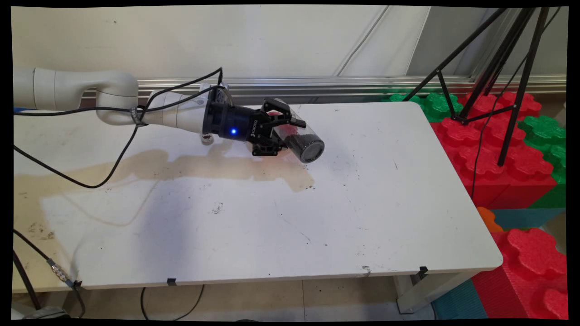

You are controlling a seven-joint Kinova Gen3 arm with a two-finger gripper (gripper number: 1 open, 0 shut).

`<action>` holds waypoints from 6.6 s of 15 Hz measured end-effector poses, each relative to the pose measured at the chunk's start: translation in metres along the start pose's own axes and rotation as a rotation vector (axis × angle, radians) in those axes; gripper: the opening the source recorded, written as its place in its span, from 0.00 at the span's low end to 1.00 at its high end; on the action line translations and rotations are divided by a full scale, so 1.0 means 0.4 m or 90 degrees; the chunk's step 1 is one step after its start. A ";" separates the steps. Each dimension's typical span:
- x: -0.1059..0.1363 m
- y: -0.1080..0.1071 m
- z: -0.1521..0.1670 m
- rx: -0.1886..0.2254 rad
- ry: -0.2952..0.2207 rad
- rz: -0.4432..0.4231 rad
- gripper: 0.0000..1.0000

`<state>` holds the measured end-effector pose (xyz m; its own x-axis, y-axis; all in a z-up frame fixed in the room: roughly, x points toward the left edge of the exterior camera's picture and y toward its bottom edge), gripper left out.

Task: Pour the black seasoning powder in the red bowl

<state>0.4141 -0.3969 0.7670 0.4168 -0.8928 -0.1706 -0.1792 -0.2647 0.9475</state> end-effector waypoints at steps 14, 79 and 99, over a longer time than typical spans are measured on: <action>0.003 0.015 0.020 -0.020 0.010 -0.095 0.00; 0.014 0.054 0.018 -0.072 0.058 -0.280 0.00; 0.033 0.014 -0.008 -0.015 0.051 -0.070 0.00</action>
<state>0.4213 -0.4090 0.7710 0.5031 -0.8266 -0.2520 -0.1081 -0.3495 0.9307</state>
